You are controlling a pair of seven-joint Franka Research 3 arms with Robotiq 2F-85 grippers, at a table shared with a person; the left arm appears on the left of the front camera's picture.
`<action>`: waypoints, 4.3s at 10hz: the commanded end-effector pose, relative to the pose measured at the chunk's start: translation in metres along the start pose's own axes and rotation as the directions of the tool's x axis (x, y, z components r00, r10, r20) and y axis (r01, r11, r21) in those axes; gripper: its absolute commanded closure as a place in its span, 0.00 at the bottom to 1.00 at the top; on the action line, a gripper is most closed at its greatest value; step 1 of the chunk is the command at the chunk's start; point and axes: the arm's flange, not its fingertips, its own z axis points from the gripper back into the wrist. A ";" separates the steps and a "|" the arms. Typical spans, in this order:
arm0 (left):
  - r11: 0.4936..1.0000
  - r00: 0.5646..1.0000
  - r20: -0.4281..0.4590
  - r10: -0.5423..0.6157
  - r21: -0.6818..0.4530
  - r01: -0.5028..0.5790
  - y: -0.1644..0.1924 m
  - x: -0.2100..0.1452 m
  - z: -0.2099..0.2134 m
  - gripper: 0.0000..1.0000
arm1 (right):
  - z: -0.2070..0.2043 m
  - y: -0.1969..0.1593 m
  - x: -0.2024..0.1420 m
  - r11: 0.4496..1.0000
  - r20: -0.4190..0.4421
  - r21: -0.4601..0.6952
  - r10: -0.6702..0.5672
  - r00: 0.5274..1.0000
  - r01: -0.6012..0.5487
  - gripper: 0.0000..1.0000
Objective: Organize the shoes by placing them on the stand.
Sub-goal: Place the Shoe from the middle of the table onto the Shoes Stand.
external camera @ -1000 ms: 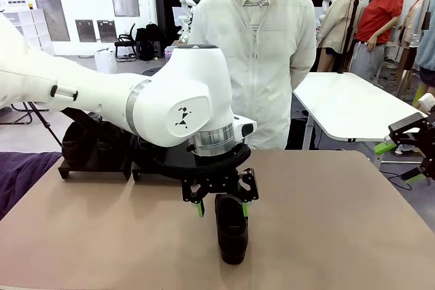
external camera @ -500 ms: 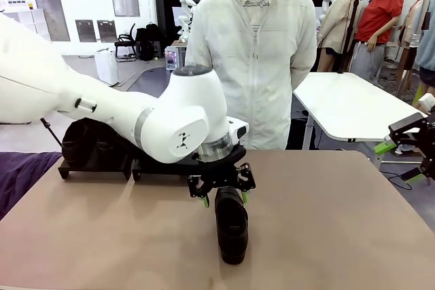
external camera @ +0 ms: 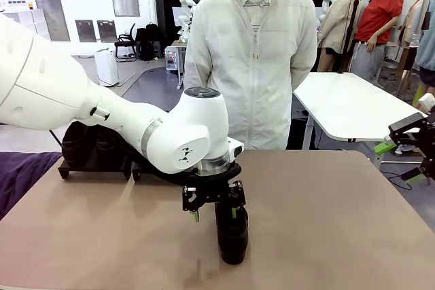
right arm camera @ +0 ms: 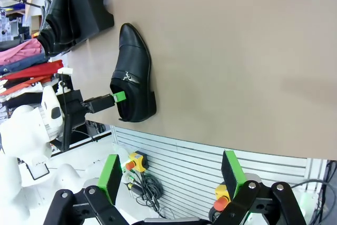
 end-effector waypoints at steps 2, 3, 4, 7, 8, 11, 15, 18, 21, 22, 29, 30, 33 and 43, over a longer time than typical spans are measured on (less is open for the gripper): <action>1.000 1.000 -0.007 0.028 0.014 -0.028 -0.009 0.005 -0.008 0.00 | 0.002 0.003 0.001 0.999 0.005 0.033 0.003 1.000 -0.003 0.00; 1.000 1.000 -0.006 0.026 0.014 -0.025 -0.008 0.006 -0.009 0.00 | 0.002 0.003 0.001 0.999 0.005 0.033 0.003 1.000 -0.003 0.00; 0.999 0.999 0.005 0.045 0.015 -0.045 -0.008 0.006 -0.009 0.34 | 0.002 0.003 0.001 0.999 0.005 0.033 0.003 1.000 -0.003 0.00; 1.000 0.999 0.047 0.012 0.024 -0.013 -0.012 0.003 -0.010 1.00 | 0.002 0.003 0.001 0.999 0.005 0.033 0.003 1.000 -0.003 0.00; 0.999 0.999 0.046 0.012 0.033 -0.014 -0.014 0.003 -0.010 1.00 | 0.002 0.003 0.001 0.999 0.005 0.033 0.003 1.000 -0.003 0.00; 0.998 0.999 0.047 -0.003 0.071 0.000 -0.018 0.003 -0.011 1.00 | 0.002 0.003 0.001 0.999 0.005 0.033 0.003 1.000 -0.003 0.00; 0.997 0.991 0.133 -0.025 0.073 0.015 -0.019 0.001 0.019 1.00 | 0.002 0.003 0.001 0.999 0.005 0.033 0.003 1.000 -0.003 0.00; 0.995 0.938 0.333 -0.099 0.020 0.098 0.017 -0.006 0.119 1.00 | 0.002 0.003 0.001 0.999 0.005 0.033 0.003 1.000 -0.003 0.00; 0.998 0.836 0.545 -0.061 0.013 0.064 0.102 0.004 0.146 1.00 | 0.002 0.003 0.001 0.999 0.005 0.033 0.003 1.000 -0.003 0.00; 0.997 0.801 0.593 -0.075 0.045 0.060 0.127 0.006 0.146 1.00 | 0.002 0.003 0.001 0.999 0.005 0.033 0.003 1.000 -0.003 0.00; 0.999 0.853 0.520 -0.050 0.020 0.046 0.101 0.011 0.163 1.00 | 0.002 0.003 0.001 0.999 0.005 0.033 0.003 1.000 -0.003 0.00; 0.998 0.859 0.507 -0.069 0.023 0.067 0.100 0.003 0.158 1.00 | 0.002 0.003 0.001 0.999 0.005 0.033 0.003 1.000 -0.003 0.00; 0.992 0.845 0.530 -0.074 -0.045 0.115 0.095 0.116 0.176 1.00 | 0.002 0.003 0.001 0.999 0.005 0.033 0.003 1.000 -0.003 0.00; 0.994 0.919 0.381 -0.100 0.003 0.107 0.117 0.245 0.088 1.00 | 0.002 0.003 0.001 0.999 0.005 0.033 0.003 1.000 -0.003 0.00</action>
